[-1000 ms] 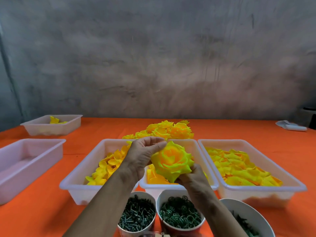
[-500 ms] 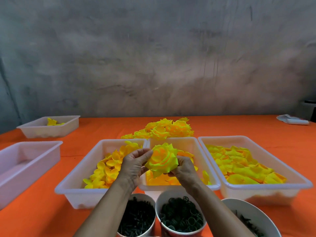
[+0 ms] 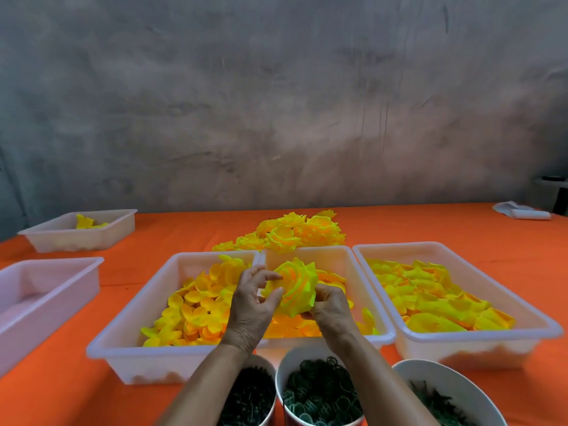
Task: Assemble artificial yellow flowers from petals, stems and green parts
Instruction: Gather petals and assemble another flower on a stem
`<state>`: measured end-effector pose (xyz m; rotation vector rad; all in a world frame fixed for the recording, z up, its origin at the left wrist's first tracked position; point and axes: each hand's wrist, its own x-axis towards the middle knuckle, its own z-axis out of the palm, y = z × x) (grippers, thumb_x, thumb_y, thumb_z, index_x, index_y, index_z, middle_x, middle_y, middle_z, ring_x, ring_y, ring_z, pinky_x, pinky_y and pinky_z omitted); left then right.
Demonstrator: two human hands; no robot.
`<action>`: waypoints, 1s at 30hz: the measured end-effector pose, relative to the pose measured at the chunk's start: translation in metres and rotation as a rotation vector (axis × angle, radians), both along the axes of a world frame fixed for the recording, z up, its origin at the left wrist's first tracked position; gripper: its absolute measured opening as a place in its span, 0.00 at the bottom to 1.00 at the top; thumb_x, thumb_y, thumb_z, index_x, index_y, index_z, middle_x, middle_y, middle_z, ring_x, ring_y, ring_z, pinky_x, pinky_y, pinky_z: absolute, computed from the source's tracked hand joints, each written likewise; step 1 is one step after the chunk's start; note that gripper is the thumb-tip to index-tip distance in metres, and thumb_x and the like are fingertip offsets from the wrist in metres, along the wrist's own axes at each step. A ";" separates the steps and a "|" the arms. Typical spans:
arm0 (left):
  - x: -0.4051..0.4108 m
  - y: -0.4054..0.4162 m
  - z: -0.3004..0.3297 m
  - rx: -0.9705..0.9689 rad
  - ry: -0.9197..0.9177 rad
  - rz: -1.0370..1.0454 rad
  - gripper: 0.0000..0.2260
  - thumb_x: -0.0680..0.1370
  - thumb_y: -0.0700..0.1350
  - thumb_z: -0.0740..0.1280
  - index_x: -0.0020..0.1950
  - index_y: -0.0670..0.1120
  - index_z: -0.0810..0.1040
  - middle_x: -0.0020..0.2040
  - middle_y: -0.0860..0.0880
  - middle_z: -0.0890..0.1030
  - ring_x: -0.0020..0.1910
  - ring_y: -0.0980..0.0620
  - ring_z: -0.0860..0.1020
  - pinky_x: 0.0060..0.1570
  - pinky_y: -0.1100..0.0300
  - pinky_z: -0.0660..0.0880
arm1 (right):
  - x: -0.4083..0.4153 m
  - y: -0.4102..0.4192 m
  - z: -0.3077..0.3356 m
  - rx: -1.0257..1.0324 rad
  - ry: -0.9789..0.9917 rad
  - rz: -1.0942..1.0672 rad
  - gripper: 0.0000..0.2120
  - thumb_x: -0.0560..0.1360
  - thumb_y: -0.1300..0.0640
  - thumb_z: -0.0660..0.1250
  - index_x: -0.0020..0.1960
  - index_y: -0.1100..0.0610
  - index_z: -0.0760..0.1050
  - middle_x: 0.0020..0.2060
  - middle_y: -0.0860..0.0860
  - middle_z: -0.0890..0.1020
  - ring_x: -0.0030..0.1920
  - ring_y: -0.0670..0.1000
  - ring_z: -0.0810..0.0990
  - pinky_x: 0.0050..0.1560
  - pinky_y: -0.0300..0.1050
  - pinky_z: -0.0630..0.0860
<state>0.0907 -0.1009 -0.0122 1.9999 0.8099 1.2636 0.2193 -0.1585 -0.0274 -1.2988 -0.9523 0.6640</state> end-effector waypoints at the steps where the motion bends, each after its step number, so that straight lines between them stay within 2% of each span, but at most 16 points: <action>1: 0.001 0.000 0.001 0.031 0.032 0.014 0.07 0.74 0.37 0.71 0.47 0.49 0.80 0.61 0.48 0.72 0.54 0.53 0.73 0.41 0.74 0.70 | 0.000 0.000 0.001 0.009 0.012 -0.003 0.14 0.71 0.71 0.68 0.38 0.54 0.83 0.32 0.54 0.82 0.34 0.51 0.75 0.35 0.44 0.73; 5: 0.002 -0.005 0.006 0.127 0.069 0.036 0.03 0.71 0.36 0.73 0.43 0.42 0.82 0.61 0.45 0.74 0.58 0.50 0.73 0.48 0.60 0.73 | 0.000 -0.002 0.002 0.044 0.050 -0.014 0.13 0.72 0.70 0.68 0.39 0.54 0.83 0.34 0.54 0.83 0.35 0.51 0.76 0.37 0.45 0.75; 8: -0.001 -0.011 0.007 0.113 0.050 0.006 0.02 0.71 0.38 0.74 0.42 0.44 0.83 0.61 0.47 0.73 0.57 0.50 0.74 0.47 0.60 0.73 | -0.001 -0.003 0.002 0.082 0.066 -0.017 0.13 0.72 0.70 0.69 0.38 0.54 0.83 0.34 0.59 0.83 0.36 0.52 0.75 0.39 0.51 0.75; 10: -0.002 -0.013 0.006 0.039 0.026 -0.014 0.02 0.73 0.40 0.72 0.42 0.43 0.83 0.62 0.49 0.73 0.57 0.50 0.74 0.48 0.59 0.74 | -0.001 -0.004 0.002 0.107 0.087 -0.002 0.11 0.72 0.70 0.69 0.39 0.56 0.83 0.36 0.64 0.82 0.38 0.53 0.74 0.41 0.53 0.74; 13: 0.000 -0.016 0.008 -0.253 -0.176 -0.026 0.05 0.75 0.42 0.70 0.42 0.42 0.83 0.61 0.50 0.76 0.59 0.52 0.73 0.52 0.57 0.72 | -0.001 -0.004 0.000 0.130 0.108 0.021 0.12 0.72 0.70 0.68 0.39 0.55 0.83 0.35 0.56 0.83 0.38 0.53 0.75 0.39 0.47 0.74; 16: 0.003 -0.019 0.018 -0.568 -0.455 -0.055 0.03 0.76 0.45 0.69 0.48 0.48 0.81 0.54 0.47 0.81 0.51 0.49 0.78 0.42 0.58 0.76 | 0.000 -0.004 0.000 0.145 0.120 0.022 0.15 0.73 0.70 0.68 0.38 0.52 0.83 0.31 0.51 0.82 0.36 0.51 0.74 0.35 0.41 0.74; 17: 0.003 -0.019 0.020 -0.618 -0.456 -0.047 0.04 0.76 0.47 0.69 0.50 0.49 0.79 0.52 0.48 0.81 0.48 0.48 0.79 0.39 0.58 0.76 | 0.000 -0.004 -0.001 0.150 0.124 0.022 0.15 0.73 0.70 0.68 0.38 0.52 0.83 0.31 0.50 0.82 0.36 0.50 0.74 0.35 0.41 0.74; 19: 0.006 -0.019 0.022 -0.682 -0.346 -0.028 0.09 0.75 0.51 0.69 0.51 0.47 0.78 0.49 0.47 0.81 0.42 0.48 0.79 0.36 0.58 0.76 | 0.000 -0.004 0.000 0.159 0.138 0.029 0.13 0.73 0.68 0.68 0.39 0.52 0.83 0.31 0.49 0.83 0.35 0.49 0.75 0.35 0.41 0.74; 21: 0.009 -0.021 0.020 -0.698 -0.264 -0.009 0.11 0.74 0.49 0.71 0.50 0.43 0.77 0.47 0.44 0.81 0.38 0.48 0.79 0.35 0.58 0.75 | 0.001 -0.004 -0.001 0.159 0.138 0.040 0.12 0.73 0.68 0.69 0.40 0.52 0.83 0.32 0.49 0.83 0.34 0.48 0.76 0.36 0.42 0.75; 23: 0.010 -0.021 0.021 -0.681 -0.292 0.028 0.10 0.74 0.43 0.71 0.53 0.41 0.77 0.48 0.43 0.80 0.41 0.48 0.78 0.34 0.59 0.75 | 0.000 -0.004 -0.001 0.149 0.103 0.049 0.12 0.71 0.70 0.70 0.40 0.54 0.83 0.33 0.50 0.84 0.35 0.49 0.77 0.38 0.46 0.76; 25: 0.009 -0.018 0.021 -0.630 -0.311 0.033 0.09 0.74 0.39 0.71 0.53 0.43 0.76 0.47 0.46 0.79 0.42 0.51 0.78 0.33 0.60 0.75 | -0.001 -0.003 -0.002 0.131 0.053 0.034 0.12 0.67 0.74 0.71 0.41 0.58 0.83 0.36 0.53 0.84 0.38 0.51 0.78 0.40 0.51 0.78; 28: 0.008 -0.019 0.023 -0.550 -0.312 -0.005 0.10 0.74 0.33 0.69 0.46 0.49 0.78 0.39 0.55 0.78 0.31 0.62 0.78 0.26 0.66 0.74 | 0.000 -0.002 -0.003 0.122 0.037 0.025 0.15 0.66 0.76 0.71 0.43 0.57 0.82 0.35 0.47 0.84 0.35 0.45 0.80 0.36 0.42 0.80; 30: 0.006 -0.019 0.025 -0.560 -0.323 -0.024 0.12 0.74 0.31 0.68 0.46 0.49 0.79 0.38 0.55 0.79 0.29 0.64 0.78 0.24 0.68 0.72 | 0.001 -0.001 -0.003 0.128 0.035 0.043 0.16 0.66 0.77 0.70 0.43 0.57 0.82 0.37 0.48 0.84 0.36 0.44 0.81 0.37 0.41 0.79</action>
